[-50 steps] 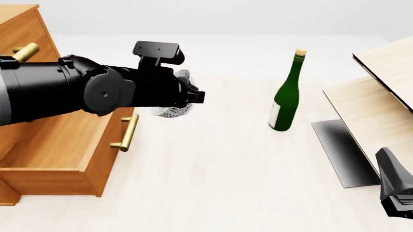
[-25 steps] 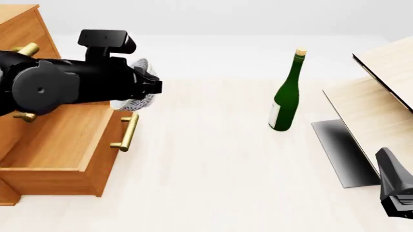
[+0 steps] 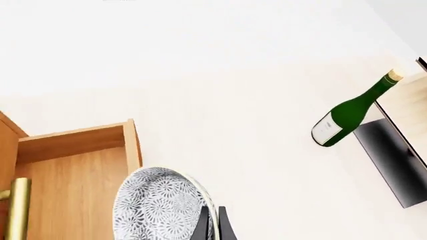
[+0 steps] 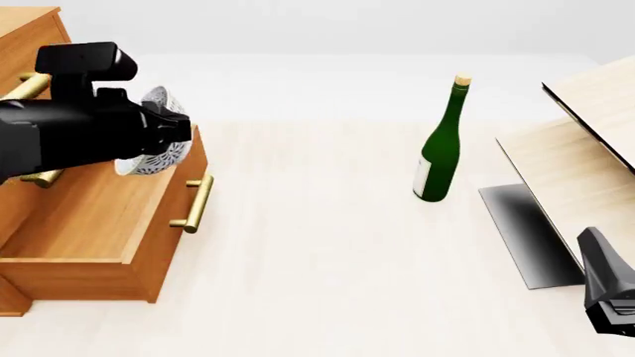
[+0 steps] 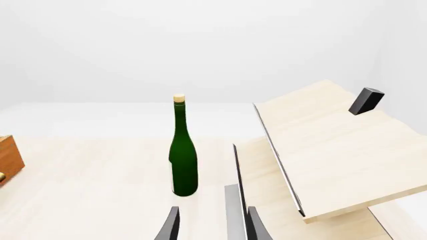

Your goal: Put the bowl in the bottom drawer of the cabinet.

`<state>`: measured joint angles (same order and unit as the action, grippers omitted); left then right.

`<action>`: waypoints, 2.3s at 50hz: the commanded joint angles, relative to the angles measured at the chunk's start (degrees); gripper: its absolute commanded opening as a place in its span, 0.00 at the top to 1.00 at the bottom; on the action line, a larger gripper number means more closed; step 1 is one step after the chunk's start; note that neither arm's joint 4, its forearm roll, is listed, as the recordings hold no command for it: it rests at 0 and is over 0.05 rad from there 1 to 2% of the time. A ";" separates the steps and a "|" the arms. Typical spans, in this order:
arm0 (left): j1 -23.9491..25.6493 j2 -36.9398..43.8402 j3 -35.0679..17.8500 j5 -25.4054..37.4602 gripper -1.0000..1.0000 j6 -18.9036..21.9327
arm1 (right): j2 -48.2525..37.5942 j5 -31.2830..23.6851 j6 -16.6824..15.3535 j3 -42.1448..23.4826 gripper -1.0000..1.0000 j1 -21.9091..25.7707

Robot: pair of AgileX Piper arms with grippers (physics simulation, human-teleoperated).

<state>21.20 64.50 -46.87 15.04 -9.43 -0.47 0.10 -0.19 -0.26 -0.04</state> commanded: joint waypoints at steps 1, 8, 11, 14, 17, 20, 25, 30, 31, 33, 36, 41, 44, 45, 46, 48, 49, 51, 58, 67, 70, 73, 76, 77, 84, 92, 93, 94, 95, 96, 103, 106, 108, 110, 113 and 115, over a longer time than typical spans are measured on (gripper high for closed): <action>-3.42 -5.24 3.25 0.14 1.00 -1.07 | 0.00 0.00 -0.01 0.00 0.00 0.00; -5.48 -6.81 6.18 -0.88 1.00 -1.68 | 0.00 0.00 -0.01 0.00 0.00 -0.01; -6.66 -7.46 7.06 -1.15 1.00 -1.72 | 0.00 0.00 -0.01 0.00 0.00 0.00; -7.43 -7.91 7.67 -1.26 1.00 -1.86 | 0.00 0.00 0.00 0.00 0.00 0.00; -7.79 -7.94 8.21 -1.68 1.00 -1.98 | 0.00 0.00 0.00 0.00 0.00 0.00; -8.25 -7.62 9.05 -2.57 1.00 -2.28 | -0.01 0.00 0.00 0.00 0.00 0.01; -8.91 -7.45 10.45 -3.66 1.00 -2.39 | 0.00 0.00 0.00 0.00 0.00 0.01; -10.10 -7.18 11.77 -4.71 1.00 -2.41 | 0.00 0.00 0.00 0.00 0.00 -0.01; -10.10 -6.95 12.07 -5.00 1.00 -2.56 | 0.00 0.00 0.00 0.00 0.00 0.00; -10.72 -6.15 12.68 -5.46 1.00 -2.01 | -0.01 0.00 0.01 0.00 0.00 0.00; -10.80 -4.79 12.95 -6.46 1.00 -2.17 | 0.00 0.00 0.00 0.00 0.00 -0.01; -12.45 -3.44 12.08 -6.32 1.00 -0.88 | 0.00 0.00 0.00 0.00 0.00 0.01; -13.69 -2.75 11.76 -6.22 1.00 -0.03 | -0.01 0.00 0.00 0.00 0.00 0.01; -14.01 -2.36 11.70 -6.27 1.00 0.05 | 0.00 0.00 0.00 0.00 0.00 0.00; -14.11 -2.00 11.64 -6.31 1.00 0.14 | 0.00 0.00 0.00 0.00 0.00 0.00; -14.39 -0.99 11.45 -6.80 1.00 0.46 | 0.01 0.00 0.01 0.00 0.00 -0.01; -14.39 -0.98 11.45 -6.81 1.00 0.46 | 0.01 0.00 0.01 0.00 0.00 -0.01; -14.50 0.01 11.28 -7.15 1.00 0.75 | -0.01 0.00 -0.01 0.00 0.00 0.00; -15.85 1.13 11.01 -7.55 1.00 1.48 | 0.00 0.00 0.00 0.00 0.00 0.00; -15.50 3.49 10.88 -8.44 1.00 1.28 | -0.01 0.00 -0.01 0.00 0.00 0.00; -16.21 3.79 10.80 -8.60 1.00 1.60 | -0.01 0.00 0.00 0.00 0.00 0.00; -16.51 3.97 10.93 -8.61 1.00 1.79 | 0.01 0.00 0.00 0.00 0.00 -0.01; -16.68 4.17 10.99 -8.69 1.00 1.92 | 0.01 0.00 0.00 0.00 0.00 0.00; -16.71 4.20 10.94 -8.66 1.00 1.93 | 0.01 0.00 0.00 0.00 0.00 -0.01; -17.36 4.19 11.08 -8.41 1.00 2.45 | 0.00 0.00 0.01 0.00 0.00 -0.01; -16.85 5.37 12.42 -9.37 1.00 1.51 | 0.00 0.00 0.00 0.00 0.00 0.00; -16.15 5.86 12.59 -9.56 1.00 1.04 | -0.01 0.00 0.00 0.00 0.00 0.00; -16.39 5.99 12.80 -9.74 1.00 1.23 | 0.00 0.00 -0.01 0.00 0.00 0.00; -16.11 6.24 12.90 -9.86 1.00 1.08 | 0.01 0.00 0.00 0.00 0.00 0.00; -15.99 6.37 13.01 -9.91 1.00 1.12 | 0.00 0.00 -0.01 0.00 0.00 0.00; -16.41 6.40 13.96 -10.20 1.00 1.25 | 0.00 0.00 0.01 0.00 0.00 0.00; -16.71 6.36 14.28 -10.13 1.00 1.34 | 0.00 0.00 0.00 0.00 0.00 0.00; -16.99 6.36 14.28 -10.10 1.00 1.60 | 0.00 0.00 0.00 0.00 0.00 -0.01; -17.27 6.57 14.40 -10.29 1.00 1.62 | 0.00 0.00 -0.01 0.00 0.00 -0.01; -18.09 6.76 14.48 -10.72 1.00 2.19 | 0.00 0.00 0.00 0.00 0.00 0.00; -18.41 7.01 14.61 -11.18 1.00 2.37 | 0.01 0.00 0.00 0.00 0.00 0.00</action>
<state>3.99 71.01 -32.69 4.84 -7.95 -0.47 0.10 -0.20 -0.26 -0.04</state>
